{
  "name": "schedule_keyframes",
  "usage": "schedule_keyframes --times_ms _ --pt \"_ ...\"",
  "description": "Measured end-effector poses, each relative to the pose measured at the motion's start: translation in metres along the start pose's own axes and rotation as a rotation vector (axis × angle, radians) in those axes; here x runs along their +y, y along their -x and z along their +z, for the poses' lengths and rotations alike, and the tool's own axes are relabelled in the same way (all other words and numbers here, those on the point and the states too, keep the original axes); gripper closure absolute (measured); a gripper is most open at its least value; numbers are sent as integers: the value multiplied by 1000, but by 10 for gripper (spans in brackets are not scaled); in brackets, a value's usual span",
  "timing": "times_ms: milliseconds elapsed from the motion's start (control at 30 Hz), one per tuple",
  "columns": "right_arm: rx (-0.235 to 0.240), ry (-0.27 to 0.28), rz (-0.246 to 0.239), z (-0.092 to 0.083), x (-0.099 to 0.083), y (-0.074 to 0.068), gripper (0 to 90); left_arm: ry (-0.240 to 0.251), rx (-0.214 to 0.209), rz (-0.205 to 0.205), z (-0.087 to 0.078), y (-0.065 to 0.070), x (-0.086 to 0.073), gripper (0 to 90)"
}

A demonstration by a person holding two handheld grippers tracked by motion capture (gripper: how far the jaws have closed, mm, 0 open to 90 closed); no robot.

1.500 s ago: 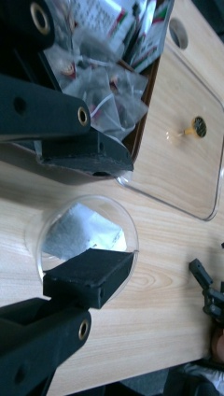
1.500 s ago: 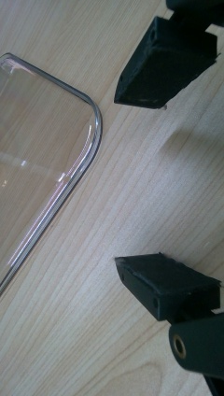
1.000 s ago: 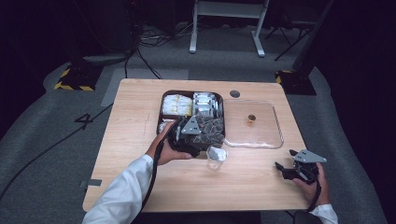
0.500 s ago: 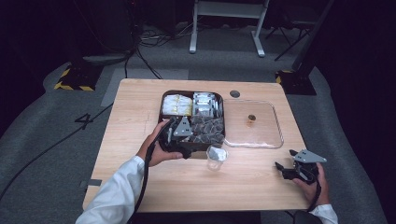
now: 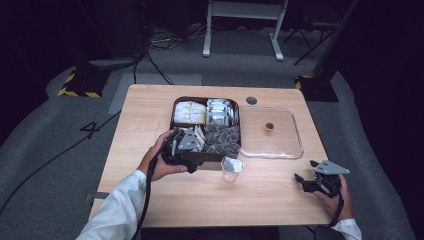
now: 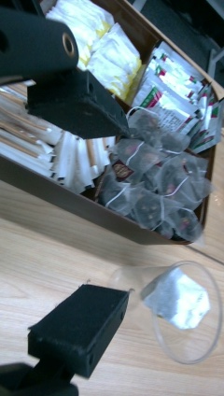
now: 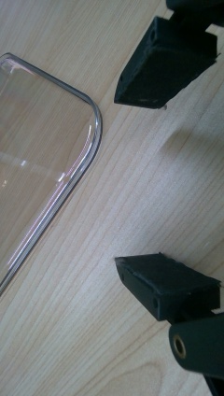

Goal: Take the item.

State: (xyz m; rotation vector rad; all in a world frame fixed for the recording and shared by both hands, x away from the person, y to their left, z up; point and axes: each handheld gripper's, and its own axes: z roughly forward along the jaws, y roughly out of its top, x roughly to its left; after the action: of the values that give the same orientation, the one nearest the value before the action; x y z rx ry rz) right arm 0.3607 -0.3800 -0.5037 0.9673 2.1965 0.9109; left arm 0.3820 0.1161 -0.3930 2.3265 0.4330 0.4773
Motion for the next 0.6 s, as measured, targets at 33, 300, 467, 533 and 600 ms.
schedule_keyframes --times_ms 33,300,467,533,600 --pt "0 1 1 0 0 0 182 -6 7 3 -1 0 -2 173" --pt "0 0 1 0 0 0 182 -35 42 -3 -7 0 -18 174" --pt "-1 1 0 0 0 0 182 -62 67 -8 -11 -1 -30 174" --pt "-1 1 0 0 0 0 182 -69 78 -11 -12 0 -35 174" --pt "-2 0 1 0 0 0 182 -74 87 -18 -14 0 -42 175"
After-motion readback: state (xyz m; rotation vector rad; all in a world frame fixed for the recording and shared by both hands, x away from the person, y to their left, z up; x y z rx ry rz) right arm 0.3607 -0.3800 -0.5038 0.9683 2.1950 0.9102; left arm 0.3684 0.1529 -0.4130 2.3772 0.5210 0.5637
